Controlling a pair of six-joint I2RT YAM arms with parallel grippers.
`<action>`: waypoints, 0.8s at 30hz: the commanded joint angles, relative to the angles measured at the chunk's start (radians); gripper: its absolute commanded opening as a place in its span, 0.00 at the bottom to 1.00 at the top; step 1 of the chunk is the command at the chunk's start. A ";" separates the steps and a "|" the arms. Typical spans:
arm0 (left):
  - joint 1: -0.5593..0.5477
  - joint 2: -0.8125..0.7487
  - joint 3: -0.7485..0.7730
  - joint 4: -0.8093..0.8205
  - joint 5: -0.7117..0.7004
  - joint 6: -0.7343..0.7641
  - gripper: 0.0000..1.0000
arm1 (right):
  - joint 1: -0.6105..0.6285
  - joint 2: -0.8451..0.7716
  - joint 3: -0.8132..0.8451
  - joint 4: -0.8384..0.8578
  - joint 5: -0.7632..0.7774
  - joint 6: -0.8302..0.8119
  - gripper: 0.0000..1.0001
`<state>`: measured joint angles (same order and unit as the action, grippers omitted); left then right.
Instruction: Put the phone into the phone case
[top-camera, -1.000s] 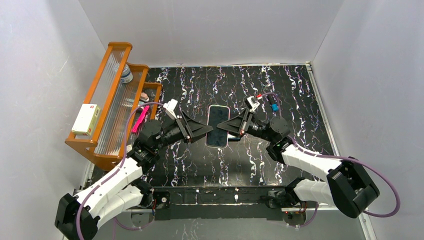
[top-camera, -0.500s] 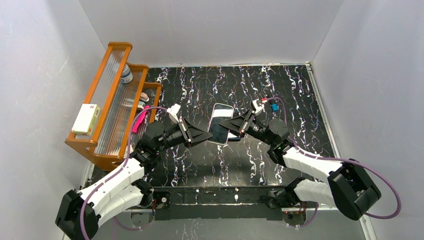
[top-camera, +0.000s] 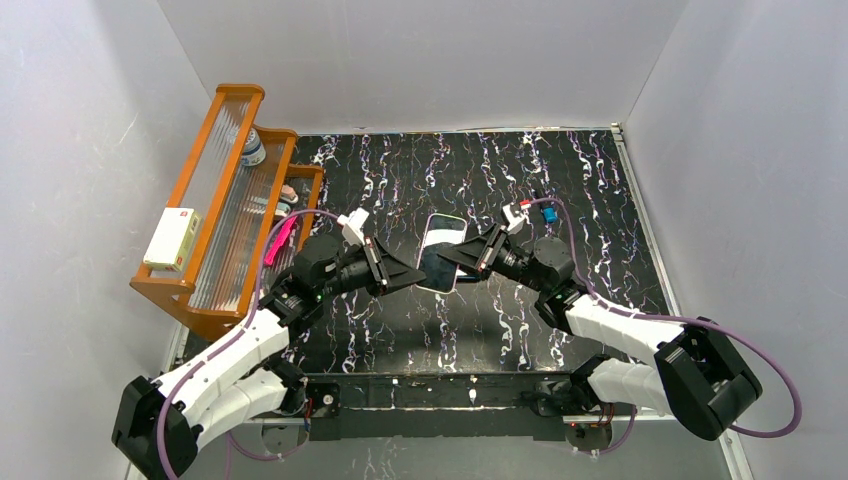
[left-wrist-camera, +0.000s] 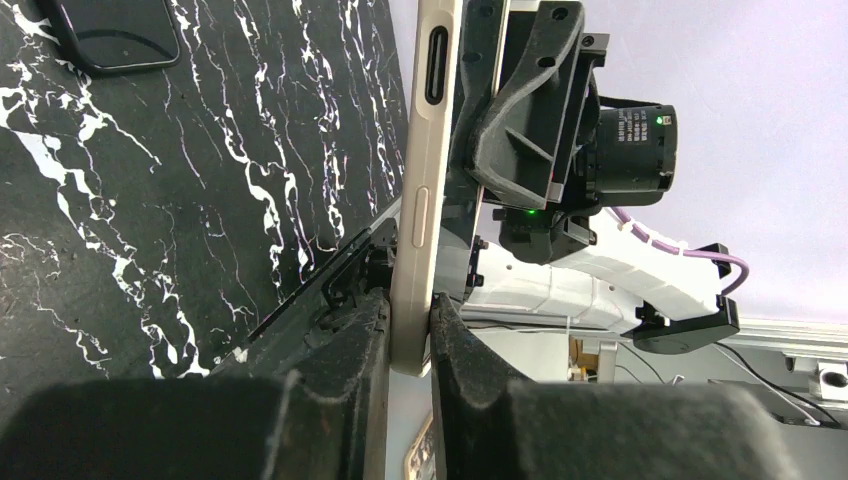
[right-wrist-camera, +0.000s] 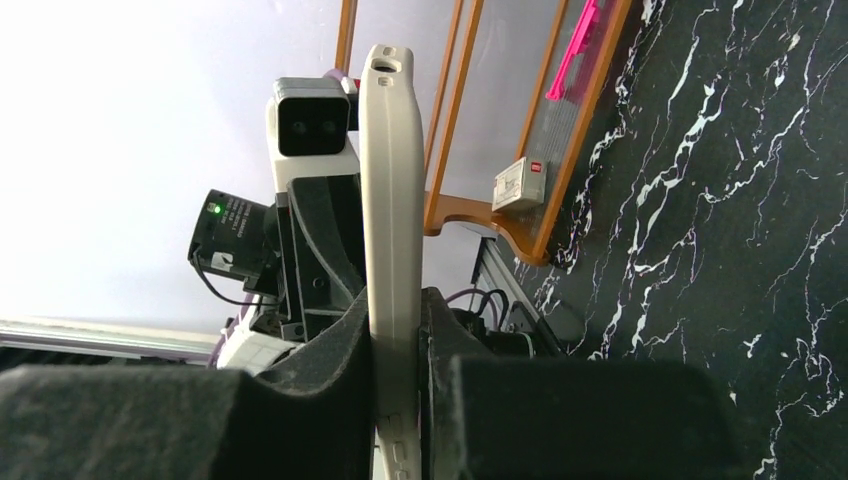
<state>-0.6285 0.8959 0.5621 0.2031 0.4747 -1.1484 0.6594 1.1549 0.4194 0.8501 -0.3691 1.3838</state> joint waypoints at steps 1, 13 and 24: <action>0.001 -0.009 0.017 -0.086 -0.041 0.032 0.21 | -0.004 -0.014 0.038 0.098 -0.065 -0.052 0.12; 0.001 -0.024 0.047 0.065 -0.093 -0.007 0.60 | 0.001 0.047 0.093 0.156 -0.360 -0.078 0.13; 0.001 0.090 0.009 0.279 -0.043 -0.097 0.26 | 0.006 0.054 0.102 0.140 -0.412 -0.080 0.24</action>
<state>-0.6296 0.9756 0.5892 0.3573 0.4080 -1.2030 0.6628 1.2121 0.4648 0.8932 -0.7429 1.3117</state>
